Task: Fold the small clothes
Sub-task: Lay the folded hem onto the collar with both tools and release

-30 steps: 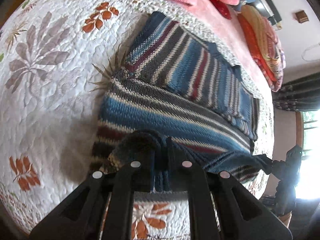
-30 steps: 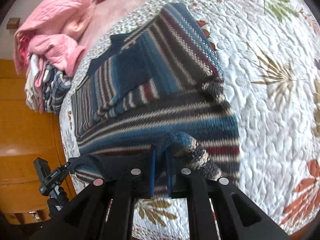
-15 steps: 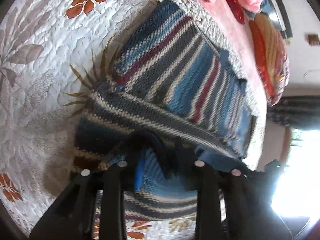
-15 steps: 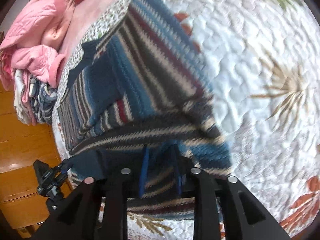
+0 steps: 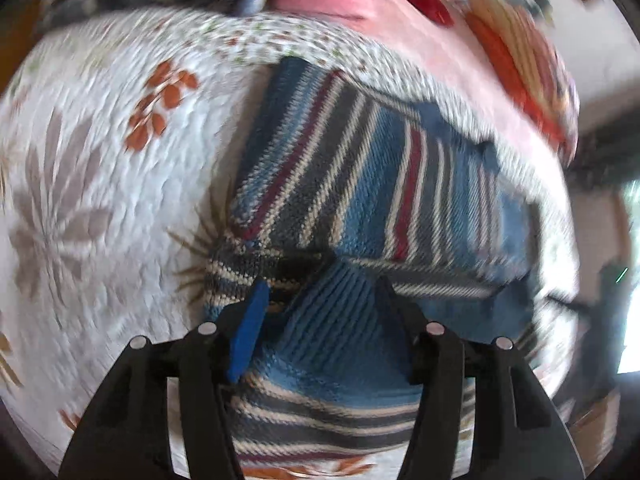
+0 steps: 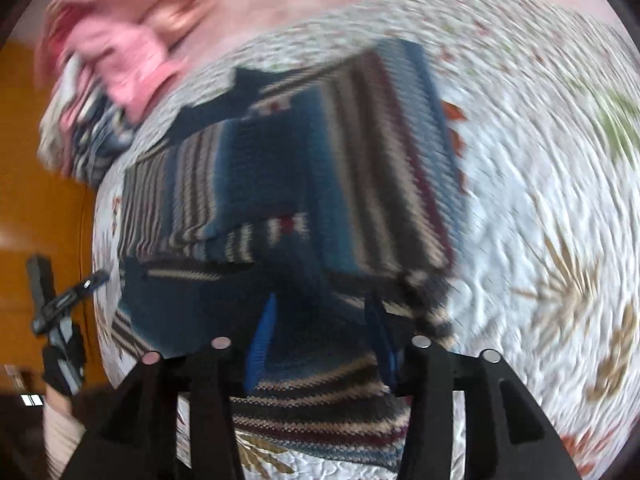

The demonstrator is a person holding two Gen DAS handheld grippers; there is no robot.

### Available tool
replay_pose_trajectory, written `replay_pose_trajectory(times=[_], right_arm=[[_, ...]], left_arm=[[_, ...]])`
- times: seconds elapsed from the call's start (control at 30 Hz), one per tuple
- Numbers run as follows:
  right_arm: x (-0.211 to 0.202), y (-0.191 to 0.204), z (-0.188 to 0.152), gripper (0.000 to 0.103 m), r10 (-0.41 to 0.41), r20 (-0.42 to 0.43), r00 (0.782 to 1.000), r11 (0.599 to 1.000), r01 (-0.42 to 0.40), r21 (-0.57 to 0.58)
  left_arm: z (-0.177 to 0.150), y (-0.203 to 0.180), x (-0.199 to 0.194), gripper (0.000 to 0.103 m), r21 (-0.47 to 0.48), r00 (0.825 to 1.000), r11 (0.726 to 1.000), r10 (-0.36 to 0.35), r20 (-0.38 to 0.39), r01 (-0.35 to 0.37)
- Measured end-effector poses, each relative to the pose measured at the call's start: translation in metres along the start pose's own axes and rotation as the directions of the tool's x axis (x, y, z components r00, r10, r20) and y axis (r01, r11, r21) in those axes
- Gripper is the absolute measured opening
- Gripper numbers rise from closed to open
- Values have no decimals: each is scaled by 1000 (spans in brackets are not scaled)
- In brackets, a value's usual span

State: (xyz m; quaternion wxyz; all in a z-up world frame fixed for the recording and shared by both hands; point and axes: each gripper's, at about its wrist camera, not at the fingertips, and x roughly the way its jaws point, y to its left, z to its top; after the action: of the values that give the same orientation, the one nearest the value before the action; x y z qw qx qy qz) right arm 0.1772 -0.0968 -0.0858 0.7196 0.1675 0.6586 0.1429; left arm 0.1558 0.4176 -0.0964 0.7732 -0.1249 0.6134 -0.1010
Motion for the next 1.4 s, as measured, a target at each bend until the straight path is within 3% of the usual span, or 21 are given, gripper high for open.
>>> replay_pose_trajectory(times=[0.1,0.43,0.6,0.63,0.7,0.73,0.8,0.83,0.87,1.0,1.1,1.2,1.4], right_arm=[[9,9,3,57,-28,-4,1000,998,28,-63],[46,18,0,57,-77,-81,994,984,63,-165],[67,35,-9,55,-191,-100,977,954,161,-254],[67,38,-10,48,-203,-94,975,948,172,-268],[66,42,-11,27,-186,-93,978,949,155,-275],[65,45,-11,12,-159,-99,982,954,127,-271],[58,49,-11,11,-150,-90,985,952,119,-282],[53,51,-12,11,-143,-83,986,950,113,-292],[49,52,-12,10,-132,-79,988,950,104,-295],[17,51,-12,10,-42,-46,998,958,27,-286],[-7,49,-14,10,10,-14,1000,960,-14,-281],[-32,42,-12,10,47,28,998,967,-39,-252],[-71,24,11,10,103,127,986,979,-78,-190]], left_arm=[[-3,-8,14,57,98,997,993,69,-21,-67],[-9,-12,42,61,197,991,974,123,-62,-109],[-10,-18,50,64,212,986,967,157,-50,-143],[-10,-18,50,63,203,986,968,159,-48,-146],[-9,-25,52,51,214,987,967,152,-46,-139],[-9,-31,51,38,233,989,964,144,-47,-129],[-10,-42,52,24,255,987,957,155,-36,-141],[-10,-46,49,12,268,989,954,145,-26,-133],[-10,-49,48,9,272,990,954,138,-21,-127],[-7,-50,27,8,257,1000,966,19,-2,-18],[-2,-49,0,8,240,997,970,-46,63,29],[5,-50,-32,8,199,981,976,-118,153,86],[19,-53,-70,8,155,947,983,-144,287,102]])
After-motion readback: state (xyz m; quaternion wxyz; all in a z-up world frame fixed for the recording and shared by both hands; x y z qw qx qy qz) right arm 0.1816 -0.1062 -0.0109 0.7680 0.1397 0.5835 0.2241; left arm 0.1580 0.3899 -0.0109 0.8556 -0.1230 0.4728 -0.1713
